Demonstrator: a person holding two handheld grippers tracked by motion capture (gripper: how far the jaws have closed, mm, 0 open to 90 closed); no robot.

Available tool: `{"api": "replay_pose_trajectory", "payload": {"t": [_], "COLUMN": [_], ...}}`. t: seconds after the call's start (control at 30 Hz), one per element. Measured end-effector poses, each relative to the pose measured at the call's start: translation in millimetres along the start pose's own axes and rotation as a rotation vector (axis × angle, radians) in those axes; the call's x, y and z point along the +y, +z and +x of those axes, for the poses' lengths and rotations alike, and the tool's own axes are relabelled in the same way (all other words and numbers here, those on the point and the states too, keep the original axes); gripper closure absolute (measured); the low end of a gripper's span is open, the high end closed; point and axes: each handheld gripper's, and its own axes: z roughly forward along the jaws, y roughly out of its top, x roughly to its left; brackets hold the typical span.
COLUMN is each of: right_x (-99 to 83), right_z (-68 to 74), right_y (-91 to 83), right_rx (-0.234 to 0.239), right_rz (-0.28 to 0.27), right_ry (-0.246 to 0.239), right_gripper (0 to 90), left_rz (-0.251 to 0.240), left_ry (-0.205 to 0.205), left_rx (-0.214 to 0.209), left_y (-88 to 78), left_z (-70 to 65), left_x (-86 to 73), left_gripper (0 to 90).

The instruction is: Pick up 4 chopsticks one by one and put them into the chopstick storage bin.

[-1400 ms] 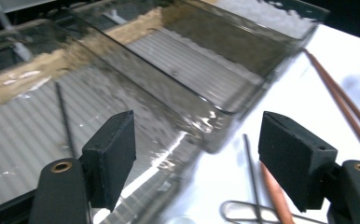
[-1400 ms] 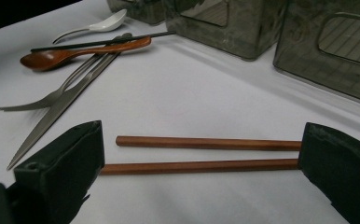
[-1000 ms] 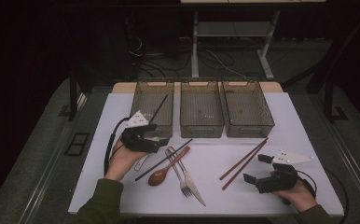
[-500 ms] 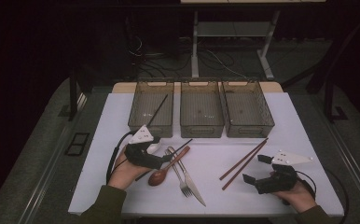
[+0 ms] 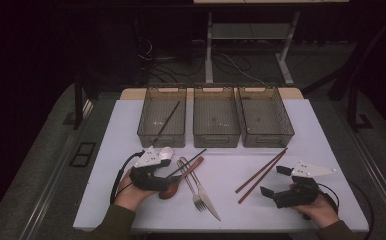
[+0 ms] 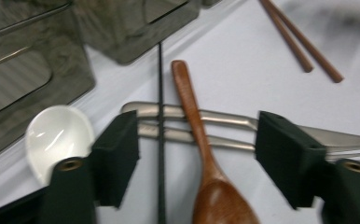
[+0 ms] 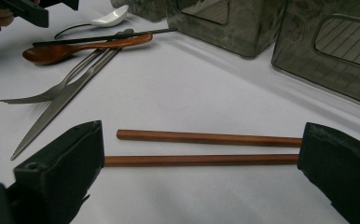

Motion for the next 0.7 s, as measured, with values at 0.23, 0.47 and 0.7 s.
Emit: {"api": "replay_pose_trajectory", "payload": {"t": [0.23, 0.47, 0.7], "right_x": [0.4, 0.2, 0.2], "right_z": [-0.5, 0.2, 0.0], "right_y": [1.4, 1.4, 2.1], "right_rx": [0.001, 0.002, 0.002], "right_rz": [0.005, 0.005, 0.006], "right_ry": [-0.001, 0.0, -0.002], "right_gripper": [0.8, 0.8, 0.8], "left_rz": [0.019, 0.061, 0.112], "left_ry": [-0.026, -0.045, -0.031], "left_rx": [0.032, 0.041, 0.032], "left_y": [1.7, 8.1, 16.5], "left_z": [8.6, 14.6, 15.8], "left_x": [-5.0, -9.7, -11.8], "left_gripper": [56.7, 68.8, 74.7]}}
